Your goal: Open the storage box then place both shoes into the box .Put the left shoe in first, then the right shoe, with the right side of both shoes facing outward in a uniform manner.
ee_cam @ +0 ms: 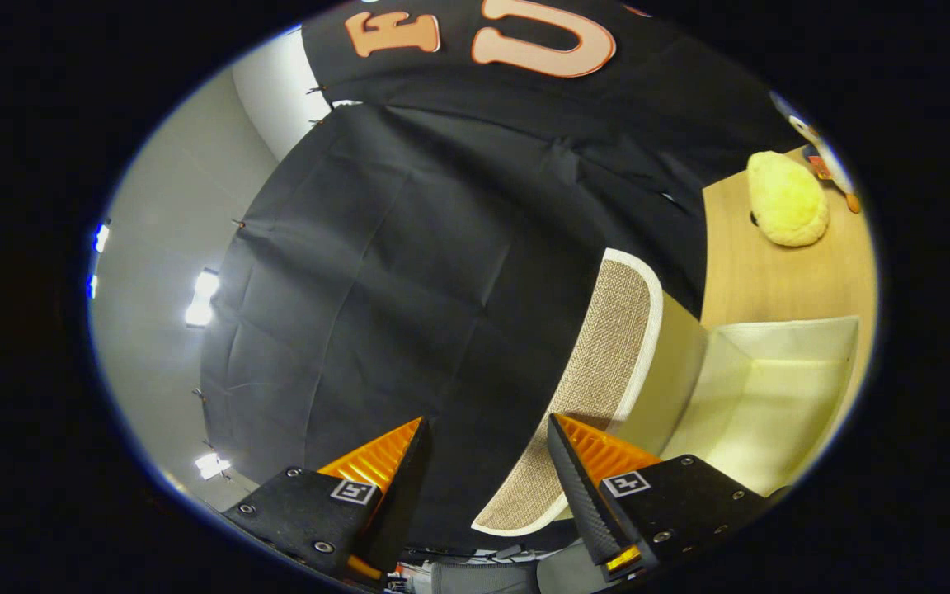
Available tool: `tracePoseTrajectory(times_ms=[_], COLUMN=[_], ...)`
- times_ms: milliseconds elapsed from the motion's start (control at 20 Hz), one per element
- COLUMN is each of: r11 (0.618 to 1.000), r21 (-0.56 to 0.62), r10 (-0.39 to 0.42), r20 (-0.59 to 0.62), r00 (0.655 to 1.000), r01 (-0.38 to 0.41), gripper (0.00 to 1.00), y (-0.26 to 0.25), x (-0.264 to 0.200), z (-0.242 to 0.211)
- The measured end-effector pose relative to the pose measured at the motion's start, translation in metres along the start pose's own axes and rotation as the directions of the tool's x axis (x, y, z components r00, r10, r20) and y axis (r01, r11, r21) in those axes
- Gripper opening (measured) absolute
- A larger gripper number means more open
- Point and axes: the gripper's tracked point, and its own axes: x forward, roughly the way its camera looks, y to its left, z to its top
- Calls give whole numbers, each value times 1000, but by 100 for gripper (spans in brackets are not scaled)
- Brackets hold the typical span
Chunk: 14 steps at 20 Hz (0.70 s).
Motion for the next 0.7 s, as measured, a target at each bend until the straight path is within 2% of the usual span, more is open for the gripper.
tracePoseTrajectory(times_ms=[150, 250, 300, 400, 500, 600, 700], r11=[999, 995, 989, 957, 909, 861, 800], r21=[-53, -101, -140, -247, -322, -343, -341], r10=[-8, -17, -45, -149, -254, -353, -450], r20=[-15, -14, -4, 31, 76, 128, 202], r00=[1000, 1000, 999, 988, 964, 927, 870], r01=[8, 15, 44, 152, 265, 376, 493], gripper=[85, 88, 89, 89, 91, 91, 91], y=[13, 6, -3, -29, -59, -94, -133], x=[30, 25, 21, 10, -18, -68, -122], z=[-3, -12, -10, -7, -4, -4, 12])
